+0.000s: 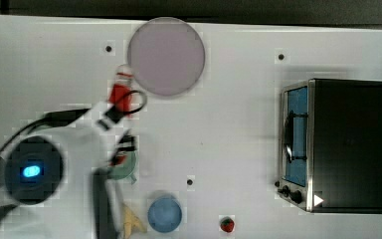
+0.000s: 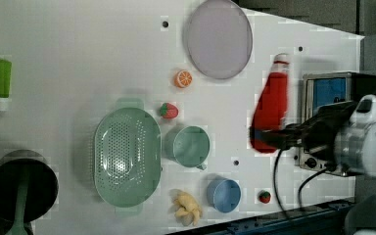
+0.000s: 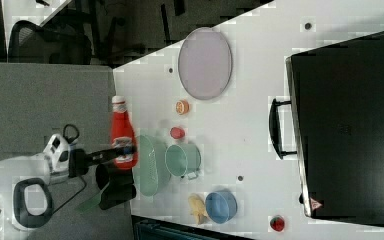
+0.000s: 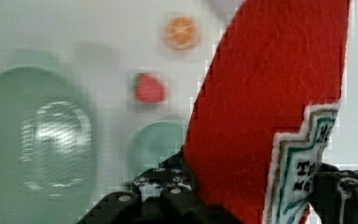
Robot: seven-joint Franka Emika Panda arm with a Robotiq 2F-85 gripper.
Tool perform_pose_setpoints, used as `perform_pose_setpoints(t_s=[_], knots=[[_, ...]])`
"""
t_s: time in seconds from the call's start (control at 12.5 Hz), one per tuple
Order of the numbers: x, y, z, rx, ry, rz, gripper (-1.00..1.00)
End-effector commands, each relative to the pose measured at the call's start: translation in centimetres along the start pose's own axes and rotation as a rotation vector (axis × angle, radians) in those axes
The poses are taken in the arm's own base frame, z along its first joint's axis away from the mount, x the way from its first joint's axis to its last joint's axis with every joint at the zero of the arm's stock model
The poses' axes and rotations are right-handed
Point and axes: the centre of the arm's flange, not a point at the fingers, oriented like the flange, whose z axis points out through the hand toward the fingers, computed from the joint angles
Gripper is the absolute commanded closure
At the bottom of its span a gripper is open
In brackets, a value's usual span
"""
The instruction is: Pick Ketchup from the table and place it in strainer.
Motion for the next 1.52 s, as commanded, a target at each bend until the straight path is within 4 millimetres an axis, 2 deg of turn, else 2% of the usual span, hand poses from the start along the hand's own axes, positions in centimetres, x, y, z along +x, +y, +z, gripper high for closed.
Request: perform_pose_setpoints(t_s=[0.08, 0.24, 0.4, 0.64, 0.88, 0.96, 1.2, 1.36, 1.52], knots=[[-2.5, -8.0, 3.3, 0.019, -0.093, 0.118, -0.29], [-3.4, -12.5, 4.8, 0.047, -0.084, 0.134, -0.29], [-4.1, -15.9, 6.6, 0.101, -0.069, 0.185, -0.29], [-4.6, -18.8, 9.9, 0.155, -0.088, 0.264, -0.29], [-4.2, -19.2, 13.8, 0.165, -0.093, 0.223, -0.29], [-4.1, -19.2, 15.2, 0.175, -0.104, 0.220, -0.37], [-4.4, -19.5, 18.7, 0.206, -0.164, 0.242, -1.00], [-4.3, -19.7, 19.0, 0.225, -0.160, 0.246, -1.00], [-3.5, -19.3, 17.4, 0.224, -0.124, 0.268, -1.00]])
